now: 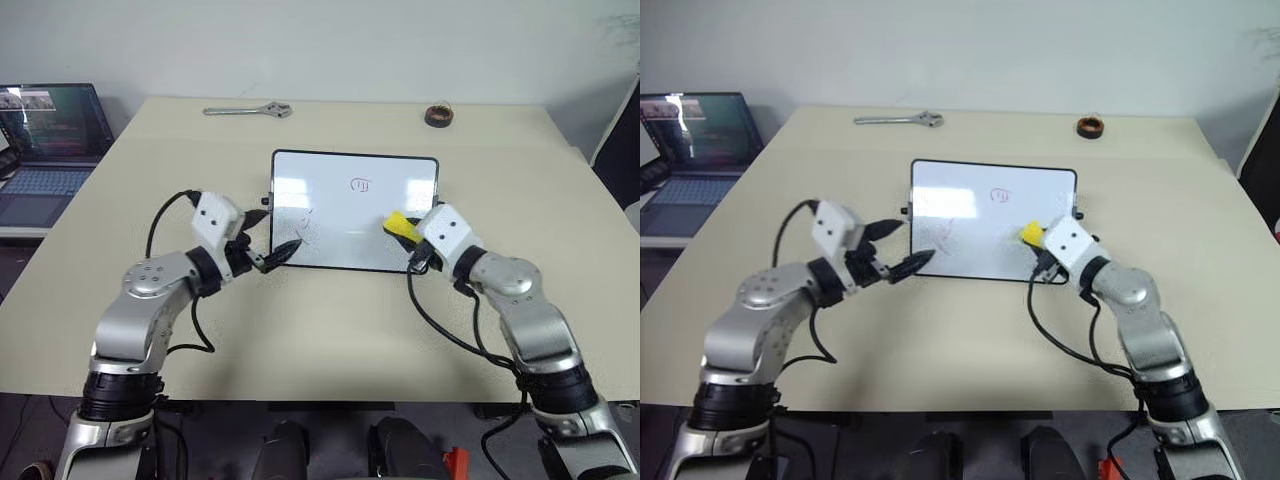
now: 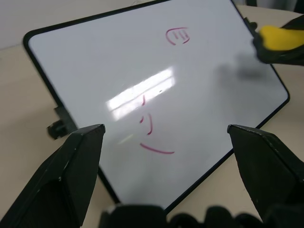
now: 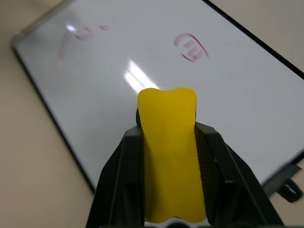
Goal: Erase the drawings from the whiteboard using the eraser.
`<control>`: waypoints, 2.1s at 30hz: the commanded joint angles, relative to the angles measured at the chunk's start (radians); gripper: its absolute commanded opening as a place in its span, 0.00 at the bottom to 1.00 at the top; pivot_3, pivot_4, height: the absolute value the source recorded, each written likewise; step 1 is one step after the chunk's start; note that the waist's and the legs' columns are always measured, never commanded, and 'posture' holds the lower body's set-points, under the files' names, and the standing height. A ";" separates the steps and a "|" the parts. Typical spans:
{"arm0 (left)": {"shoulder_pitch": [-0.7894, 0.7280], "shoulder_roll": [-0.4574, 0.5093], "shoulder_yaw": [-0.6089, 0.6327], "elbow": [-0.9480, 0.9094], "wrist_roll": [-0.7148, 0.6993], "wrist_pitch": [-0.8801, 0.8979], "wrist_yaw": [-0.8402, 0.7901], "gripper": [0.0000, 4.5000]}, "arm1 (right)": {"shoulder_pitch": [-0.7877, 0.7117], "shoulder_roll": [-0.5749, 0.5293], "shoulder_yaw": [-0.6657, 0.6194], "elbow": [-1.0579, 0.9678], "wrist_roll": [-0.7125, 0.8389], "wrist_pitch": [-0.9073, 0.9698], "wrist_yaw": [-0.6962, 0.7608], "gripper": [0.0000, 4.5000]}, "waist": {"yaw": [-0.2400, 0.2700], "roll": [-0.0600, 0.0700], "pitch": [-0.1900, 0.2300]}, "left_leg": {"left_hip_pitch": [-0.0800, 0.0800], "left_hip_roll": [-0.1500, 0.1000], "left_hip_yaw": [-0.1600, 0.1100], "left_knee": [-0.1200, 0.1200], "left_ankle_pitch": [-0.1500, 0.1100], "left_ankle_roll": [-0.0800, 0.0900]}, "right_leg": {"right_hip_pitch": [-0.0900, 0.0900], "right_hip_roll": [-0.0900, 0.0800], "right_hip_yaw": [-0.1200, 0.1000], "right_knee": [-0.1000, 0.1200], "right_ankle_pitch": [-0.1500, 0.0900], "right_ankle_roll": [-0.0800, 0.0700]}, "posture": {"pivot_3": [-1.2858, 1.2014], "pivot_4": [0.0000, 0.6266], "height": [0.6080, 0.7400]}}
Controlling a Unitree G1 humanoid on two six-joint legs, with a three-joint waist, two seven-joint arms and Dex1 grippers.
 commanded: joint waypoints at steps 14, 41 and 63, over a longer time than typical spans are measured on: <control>0.082 -0.036 0.067 -0.139 -0.043 0.078 0.122 1.00 | 0.169 0.019 -0.092 -0.097 0.159 -0.094 -0.032 0.24 | 0.014 0.000 0.000 | 0.002 -0.002 0.000 0.001 0.000 0.000 | 0.001 0.001 0.000 0.002 0.000 0.000 | 0.52 0.24 1.00; 0.112 -0.036 0.032 -0.061 0.004 -0.042 0.062 1.00 | -0.412 0.183 0.238 0.819 -0.252 -0.483 -0.192 0.24 | 0.009 0.000 0.000 | 0.004 -0.001 0.002 0.001 0.000 0.000 | 0.001 0.000 0.001 0.006 0.000 -0.001 | 0.52 0.24 1.00; 0.091 -0.038 0.017 -0.100 -0.007 -0.002 0.077 1.00 | -0.343 0.191 0.203 0.713 -0.216 -0.390 -0.175 0.24 | 0.001 -0.002 -0.002 | 0.008 -0.001 0.001 0.001 0.000 0.000 | 0.005 0.001 0.000 0.006 0.001 -0.002 | 0.52 0.24 1.00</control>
